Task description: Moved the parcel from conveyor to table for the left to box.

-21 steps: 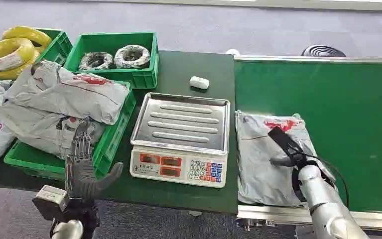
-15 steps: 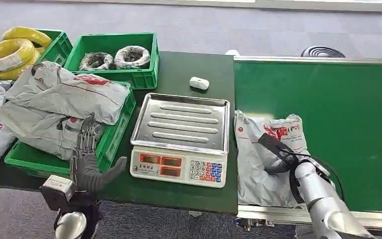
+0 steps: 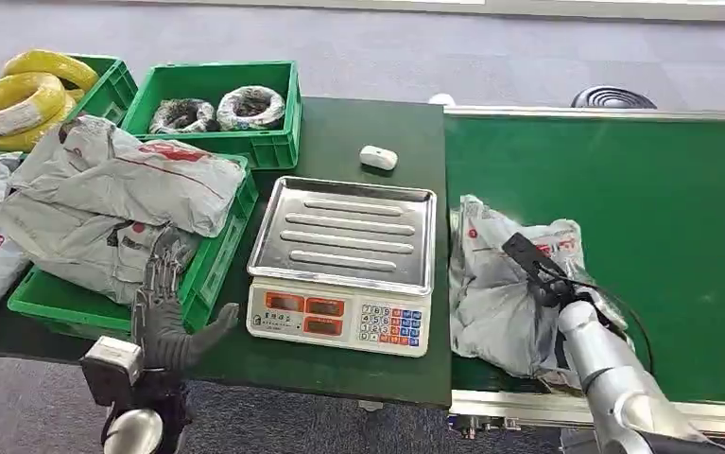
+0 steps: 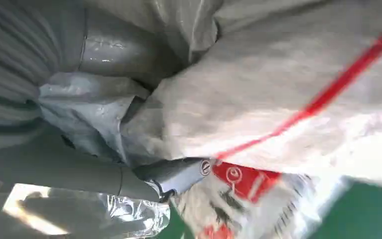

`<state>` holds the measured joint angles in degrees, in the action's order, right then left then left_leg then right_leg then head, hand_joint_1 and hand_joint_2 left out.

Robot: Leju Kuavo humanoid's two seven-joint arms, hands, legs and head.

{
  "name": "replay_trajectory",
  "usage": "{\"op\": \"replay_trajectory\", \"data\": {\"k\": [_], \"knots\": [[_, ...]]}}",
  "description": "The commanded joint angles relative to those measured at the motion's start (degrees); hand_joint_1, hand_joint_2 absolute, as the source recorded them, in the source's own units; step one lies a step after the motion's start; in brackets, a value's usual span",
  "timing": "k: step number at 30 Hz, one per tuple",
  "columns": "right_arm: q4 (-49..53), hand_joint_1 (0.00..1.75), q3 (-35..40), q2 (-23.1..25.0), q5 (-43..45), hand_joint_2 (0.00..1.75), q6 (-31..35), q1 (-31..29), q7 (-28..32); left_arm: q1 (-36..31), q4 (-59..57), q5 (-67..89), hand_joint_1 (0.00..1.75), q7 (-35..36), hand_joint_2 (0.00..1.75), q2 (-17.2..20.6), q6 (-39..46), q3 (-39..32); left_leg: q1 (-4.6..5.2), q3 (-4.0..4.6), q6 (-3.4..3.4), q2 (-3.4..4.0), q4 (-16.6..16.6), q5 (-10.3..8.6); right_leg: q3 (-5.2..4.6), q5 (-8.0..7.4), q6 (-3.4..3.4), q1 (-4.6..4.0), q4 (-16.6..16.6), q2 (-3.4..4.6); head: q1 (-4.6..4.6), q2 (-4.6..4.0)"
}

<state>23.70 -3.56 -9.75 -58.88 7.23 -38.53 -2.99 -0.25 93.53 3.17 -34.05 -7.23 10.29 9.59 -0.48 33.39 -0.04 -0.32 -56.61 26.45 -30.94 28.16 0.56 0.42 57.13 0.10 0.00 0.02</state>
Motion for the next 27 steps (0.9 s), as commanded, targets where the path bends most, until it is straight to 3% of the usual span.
{"op": "replay_trajectory", "data": {"k": [1,15,16,18,22,24,25,26,27], "knots": [[18.7,1.75,-3.5,1.3,-0.1,1.75,12.3,0.7,-3.4,1.7,2.1,0.5,0.0,-0.2,1.75,-0.2,1.1,-2.4,0.07,0.06,-0.01,0.17,0.0,0.01,-0.17,-0.01,-0.01,0.07,0.0,0.13,0.0,-0.02],[18.5,1.75,-3.5,1.4,-0.1,1.75,12.8,1.2,-3.5,1.7,2.0,0.5,0.0,-0.2,1.75,-0.2,1.2,-2.3,0.03,0.02,0.0,0.06,0.0,0.0,-0.08,-0.01,-0.01,0.03,0.0,0.04,0.04,0.0],[18.9,1.75,-4.2,1.7,0.1,1.75,16.8,1.1,-2.7,1.6,1.9,0.6,0.0,-0.3,1.75,-0.1,1.3,-2.2,0.04,-0.01,-0.01,0.08,0.1,0.0,-0.05,-0.01,-0.01,0.04,0.0,0.05,0.02,0.0],[24.0,1.75,-5.6,1.9,0.2,1.75,25.0,1.8,-0.8,1.1,1.7,0.6,0.0,-0.8,1.75,0.2,1.6,-2.1,0.03,0.01,-0.01,0.06,0.0,0.0,-0.07,0.0,-0.01,0.03,0.0,0.04,0.02,0.0],[40.3,1.75,-4.4,3.5,-1.1,1.75,26.8,3.3,1.6,-0.7,1.0,0.9,0.0,-2.0,1.75,0.2,3.3,-2.1,0.08,0.16,-0.02,0.04,0.0,-0.03,-0.24,0.0,-0.02,0.08,0.1,0.01,0.02,0.0],[43.5,1.75,1.0,5.6,5.6,1.75,15.7,0.9,9.3,-1.8,1.2,1.1,0.0,-3.8,1.75,0.6,4.3,-3.0,0.05,0.16,-0.01,0.07,0.0,-0.01,-0.23,-0.02,-0.02,0.05,0.1,0.07,0.02,0.0],[41.5,1.75,3.4,7.5,8.0,1.75,8.5,-1.9,7.7,-2.1,1.6,1.1,0.0,-4.1,1.75,0.6,4.7,-4.0,0.09,0.19,-0.04,0.48,-0.1,0.03,-0.45,-0.07,-0.05,0.09,0.2,0.47,0.02,0.0],[37.3,1.75,7.6,8.2,6.7,1.75,-1.6,-5.0,4.6,-2.3,1.8,1.0,0.0,-4.6,1.75,0.6,4.8,-4.7,0.08,0.2,-0.03,0.36,0.0,0.01,-0.34,-0.05,-0.03,0.07,0.1,0.33,0.0,0.0],[32.5,1.75,8.5,10.1,12.3,1.75,-8.5,-7.2,7.0,-2.9,1.6,0.8,0.0,-4.8,1.75,0.6,4.5,-5.1,0.07,0.21,-0.02,0.45,0.0,0.0,-0.39,-0.08,-0.03,0.06,0.2,0.43,0.06,0.0]]}}
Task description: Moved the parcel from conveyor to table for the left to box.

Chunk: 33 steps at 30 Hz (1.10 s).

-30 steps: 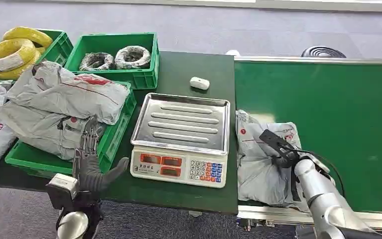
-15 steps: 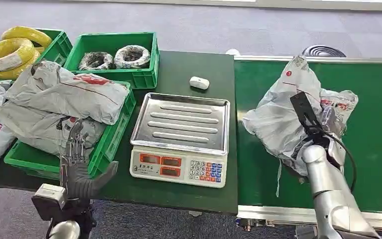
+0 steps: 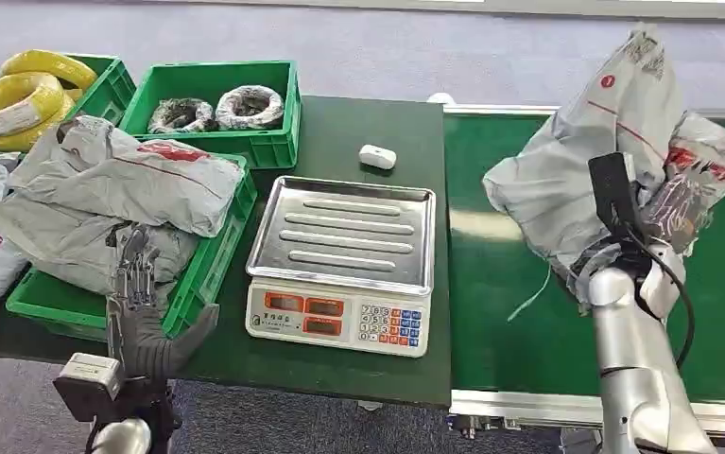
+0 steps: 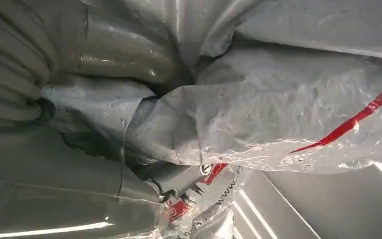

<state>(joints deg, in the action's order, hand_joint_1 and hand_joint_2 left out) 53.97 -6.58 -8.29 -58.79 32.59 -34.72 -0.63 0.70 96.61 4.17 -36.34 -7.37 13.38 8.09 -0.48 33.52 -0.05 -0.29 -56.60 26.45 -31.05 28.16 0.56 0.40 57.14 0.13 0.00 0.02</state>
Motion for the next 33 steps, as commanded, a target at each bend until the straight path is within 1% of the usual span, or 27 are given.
{"op": "replay_trajectory", "data": {"k": [1,2,4,5,7,9,10,12,13,18,19,20,22,26,29,31,32,33], "knots": [[-5.4,1.75,15.1,9.2,14.9,1.75,-40.4,-13.7,6.5,-4.9,-2.2,-0.4,0.0,-2.5,1.75,1.0,1.1,-3.9,0.09,0.08,-0.04,0.6,0.0,0.01,-0.32,-0.11,-0.04,0.07,0.2,0.56,0.04,0.0],[-11.2,1.75,18.8,9.8,14.6,1.75,-43.0,-15.4,9.3,-5.5,-2.2,-0.6,0.0,-2.6,1.75,0.8,1.6,-4.8,0.05,-0.04,-0.05,0.79,0.0,0.03,-0.27,-0.15,-0.06,0.03,0.2,0.75,0.02,0.0],[-20.7,1.75,22.4,13.6,15.4,1.75,-39.4,-18.1,12.7,-5.6,0.3,-0.9,0.0,-1.3,1.75,0.6,2.0,-7.4,0.0,-0.23,-0.07,1.14,0.1,-0.02,-0.22,-0.25,-0.13,-0.02,0.1,1.07,0.02,0.0],[-22.0,1.75,22.7,14.8,16.5,1.75,-39.3,-18.7,13.4,-5.3,1.3,-1.4,0.0,-0.5,1.75,0.8,1.4,-8.2,-0.04,-0.24,-0.08,1.06,0.0,0.0,-0.19,-0.2,-0.15,-0.05,0.1,1.0,0.02,0.0],[-21.6,1.75,24.1,16.3,16.5,1.75,-39.1,-19.2,13.1,-4.3,2.7,-1.3,0.0,-0.1,1.75,0.9,1.1,-9.1,-0.07,-0.24,-0.19,1.06,0.1,-0.07,-0.22,-0.19,-0.17,-0.07,0.2,1.0,0.04,0.0],[-20.5,1.75,25.3,16.8,17.1,1.75,-40.1,-19.4,12.9,-3.8,3.0,-0.8,0.0,0.1,1.75,0.5,0.8,-9.1,-0.1,-0.16,-0.2,0.6,0.0,-0.11,-0.18,-0.1,-0.13,-0.1,0.2,0.57,0.04,0.0],[-19.9,1.75,26.0,17.2,16.9,1.75,-40.1,-19.5,12.2,-3.4,3.1,-0.7,0.0,0.1,1.75,0.2,0.8,-9.0,-0.09,-0.18,-0.19,0.71,0.1,-0.1,-0.2,-0.12,-0.13,-0.09,0.2,0.65,0.0,0.0],[-18.6,1.75,26.8,17.3,17.9,1.75,-41.2,-19.0,11.4,-3.3,3.1,-0.2,0.0,-0.1,1.75,-0.2,0.8,-8.9,-0.09,-0.09,-0.17,0.48,0.0,-0.12,-0.17,-0.08,-0.1,-0.08,0.2,0.43,0.02,0.0],[-18.4,1.75,27.2,17.3,18.8,1.75,-41.8,-18.8,11.4,-3.6,2.9,0.0,0.0,-0.1,1.75,-0.3,0.6,-8.9,-0.08,-0.12,-0.15,0.56,0.0,-0.1,-0.14,-0.09,-0.09,-0.08,0.2,0.49,0.04,0.0],[-20.3,1.75,28.6,17.1,18.9,1.75,-42.2,-19.1,12.0,-4.7,2.0,0.1,0.0,0.1,1.75,-0.4,0.0,-8.8,-0.06,0.01,-0.18,0.4,0.0,-0.16,-0.22,-0.1,-0.11,-0.03,0.2,0.34,0.04,-0.02],[-22.9,1.26,28.6,17.4,18.7,1.75,-41.3,-19.8,11.3,-5.3,1.8,0.2,0.0,0.3,1.75,-0.8,-0.3,-9.1,-0.04,0.01,-0.18,0.31,0.0,-0.17,-0.21,-0.08,-0.12,-0.02,0.2,0.25,0.04,0.0],[-23.8,0.0,28.8,17.5,18.5,1.75,-39.7,-20.1,10.8,-5.4,1.9,0.4,0.0,0.5,1.75,-1.2,-0.5,-9.4,-0.04,0.01,-0.19,0.29,0.0,-0.19,-0.2,-0.09,-0.12,-0.02,0.1,0.21,0.04,0.0],[-26.8,0.0,29.1,17.9,16.4,1.75,-36.0,-21.3,7.1,-5.8,3.2,1.5,0.0,1.7,1.75,-2.1,-1.5,-10.1,-0.05,0.04,-0.18,0.29,0.0,-0.16,-0.24,-0.09,-0.12,-0.03,0.2,0.24,0.02,0.0],[-27.5,0.0,28.3,17.4,16.9,1.75,-36.1,-21.1,7.3,-6.3,2.5,1.9,0.0,2.2,1.75,-1.7,-2.6,-9.8,-0.05,0.03,-0.17,0.22,0.0,-0.16,-0.2,-0.06,-0.1,-0.03,0.2,0.16,0.04,0.0],[-27.4,0.0,27.9,16.8,16.9,1.75,-36.0,-20.7,7.4,-7.5,1.1,3.7,0.0,2.8,1.75,-0.9,-3.9,-7.9,-0.05,0.01,-0.17,0.22,0.0,-0.15,-0.18,-0.06,-0.1,-0.04,0.1,0.15,0.04,-0.02],[-26.5,0.0,27.4,16.5,17.1,1.75,-35.5,-19.9,7.9,-8.5,-0.2,4.6,0.0,4.0,1.75,-0.4,-5.3,-6.3,-0.03,0.0,-0.17,0.15,0.1,-0.2,-0.18,-0.07,-0.1,-0.01,0.1,0.08,0.04,0.0],[-25.0,0.0,25.9,16.4,18.5,1.75,-34.1,-18.9,9.8,-9.5,-1.3,6.7,0.0,7.1,1.75,0.4,-6.6,-4.7,-0.05,0.04,-0.17,0.11,0.0,-0.19,-0.19,-0.06,-0.1,-0.03,0.1,0.04,0.04,0.0],[-24.1,0.0,25.5,16.2,18.8,1.75,-33.9,-18.4,10.2,-10.7,-2.5,7.3,0.0,7.8,1.75,0.1,-6.7,-3.9,-0.05,0.03,-0.18,0.06,0.0,-0.19,-0.18,-0.05,-0.1,-0.03,0.1,0.0,0.04,0.0]]}}
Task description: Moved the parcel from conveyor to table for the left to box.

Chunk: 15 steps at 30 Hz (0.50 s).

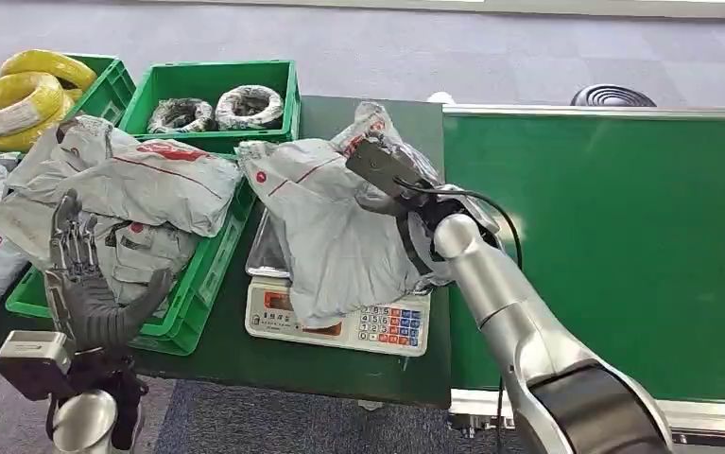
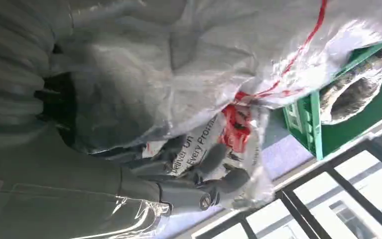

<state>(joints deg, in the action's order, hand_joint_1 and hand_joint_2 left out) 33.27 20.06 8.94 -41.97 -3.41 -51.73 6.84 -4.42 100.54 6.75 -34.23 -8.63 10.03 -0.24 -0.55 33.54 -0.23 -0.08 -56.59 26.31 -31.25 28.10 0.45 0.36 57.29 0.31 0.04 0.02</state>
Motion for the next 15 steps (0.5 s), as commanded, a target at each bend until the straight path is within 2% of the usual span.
{"op": "replay_trajectory", "data": {"k": [1,5,8,10,13,15], "knots": [[-2.5,0.0,-1.8,-1.0,2.7,1.75,2.5,-1.0,3.6,-6.3,-7.4,5.2,0.0,6.3,1.75,1.6,-3.5,4.9,0.02,0.01,0.01,-0.2,0.0,-0.09,0.05,-0.01,0.0,0.01,0.0,-0.23,0.0,-0.02],[1.9,0.0,-5.7,-0.1,6.5,1.75,5.4,0.9,7.2,-10.5,-12.6,7.6,0.0,10.6,1.75,2.6,-4.4,8.0,0.0,0.02,0.0,-0.2,0.0,-0.08,0.01,-0.01,-0.01,0.0,0.0,-0.22,-0.02,0.0],[10.7,0.0,-10.6,0.8,12.4,1.75,11.2,5.2,13.7,-16.6,-21.5,12.1,0.0,14.5,1.75,3.3,-4.0,12.4,0.02,0.04,0.0,-0.27,0.0,-0.11,0.03,-0.01,-0.01,0.02,0.0,-0.29,0.0,0.0],[17.1,0.0,-10.5,-0.4,14.3,1.75,11.3,8.2,13.3,-20.8,-28.4,12.6,0.0,14.6,1.75,2.5,-2.7,14.3,0.0,0.01,0.0,-0.46,0.1,-0.16,0.1,-0.02,-0.02,0.0,-0.1,-0.48,0.02,0.0],[17.5,0.0,-10.4,-0.6,14.3,1.75,11.2,8.4,13.3,-20.9,-28.8,12.5,0.0,14.3,1.75,2.6,-2.4,14.5,0.01,0.03,0.02,-0.6,0.0,-0.14,0.08,-0.01,0.0,0.01,-0.1,-0.53,-0.02,0.0],[17.3,0.0,-10.3,-0.6,14.3,1.75,11.0,8.4,13.2,-20.7,-28.4,12.5,0.0,14.3,1.75,2.9,-2.4,14.6,0.01,-0.02,0.02,-0.33,0.0,-0.05,0.08,-0.01,0.0,0.02,0.0,-0.26,-0.02,-0.02]]}}
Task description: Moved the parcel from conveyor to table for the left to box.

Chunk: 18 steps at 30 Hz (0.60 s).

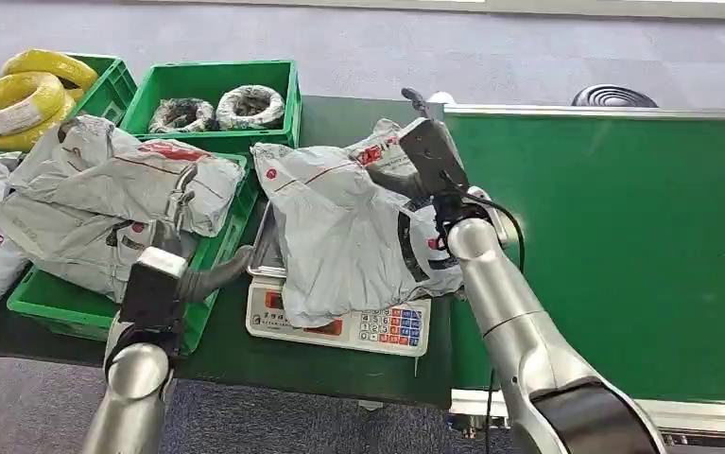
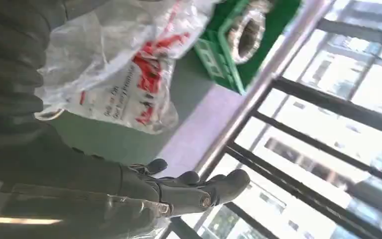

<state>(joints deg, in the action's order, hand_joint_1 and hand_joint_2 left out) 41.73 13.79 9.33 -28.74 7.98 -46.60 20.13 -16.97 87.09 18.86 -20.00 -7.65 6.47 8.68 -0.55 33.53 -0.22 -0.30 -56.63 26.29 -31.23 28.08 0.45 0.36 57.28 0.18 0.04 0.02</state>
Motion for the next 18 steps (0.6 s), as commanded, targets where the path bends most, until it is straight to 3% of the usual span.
{"op": "replay_trajectory", "data": {"k": [1,4,8,9,10,11,14,18], "knots": [[8.4,0.0,-4.0,-0.9,1.2,1.75,-0.5,3.0,-0.1,-7.7,-14.3,0.3,0.0,0.1,1.75,2.2,1.2,5.8,0.03,-0.03,0.01,-0.1,0.1,-0.07,0.08,-0.02,0.01,0.02,-0.1,-0.15,0.0,0.0],[18.2,0.0,-6.9,-2.6,5.1,1.75,4.0,8.8,2.4,-13.9,-23.1,2.3,0.0,2.9,1.75,1.9,-0.3,9.5,0.02,-0.02,-0.01,-0.07,0.1,-0.08,0.03,0.0,-0.02,0.01,0.0,-0.13,0.0,0.0],[33.4,0.0,-13.3,-9.3,7.9,1.75,7.6,19.4,3.0,-21.7,-37.1,4.9,0.0,5.3,1.75,0.2,-1.3,13.2,-0.07,0.09,0.02,-0.91,0.1,-0.2,0.15,0.05,0.01,-0.06,-0.2,-0.97,-0.02,0.0],[35.1,0.0,-15.0,-10.6,8.8,1.75,8.4,21.6,3.8,-22.7,-40.2,5.0,0.0,5.2,1.75,-0.2,-1.3,13.3,-0.04,0.06,0.02,-0.59,0.0,-0.1,0.05,0.05,0.02,-0.02,-0.1,-0.66,0.02,0.0],[37.2,0.0,-16.6,-11.6,10.4,1.75,8.6,24.4,5.2,-23.3,-42.7,4.9,0.0,4.3,1.75,-0.7,-0.7,13.3,-0.05,0.03,0.06,-1.03,0.1,-0.21,0.29,0.05,0.05,-0.04,-0.3,-1.11,-0.04,0.0],[39.2,0.0,-18.0,-12.2,11.1,1.75,9.1,27.3,6.0,-23.8,-45.0,4.5,0.0,3.7,1.75,-1.1,-0.5,13.2,-0.01,0.03,0.05,-0.77,0.0,-0.12,0.19,0.05,0.04,0.0,-0.2,-0.78,0.02,0.0],[44.3,0.0,-21.0,-11.4,11.4,1.75,9.4,34.1,7.7,-26.0,-52.1,4.8,0.0,2.5,1.75,-3.6,-0.4,14.2,-0.02,-0.06,0.05,-0.87,0.1,-0.11,0.37,0.07,0.04,0.06,-0.3,-0.87,-0.02,0.0],[46.7,0.0,-21.2,-9.0,11.3,1.75,9.4,35.9,7.1,-29.6,-58.5,6.9,0.0,4.6,1.75,-7.9,-0.4,16.6,0.02,0.06,0.06,-0.53,-0.1,0.01,0.13,0.05,0.01,0.09,-0.2,-0.52,-0.02,0.0]]}}
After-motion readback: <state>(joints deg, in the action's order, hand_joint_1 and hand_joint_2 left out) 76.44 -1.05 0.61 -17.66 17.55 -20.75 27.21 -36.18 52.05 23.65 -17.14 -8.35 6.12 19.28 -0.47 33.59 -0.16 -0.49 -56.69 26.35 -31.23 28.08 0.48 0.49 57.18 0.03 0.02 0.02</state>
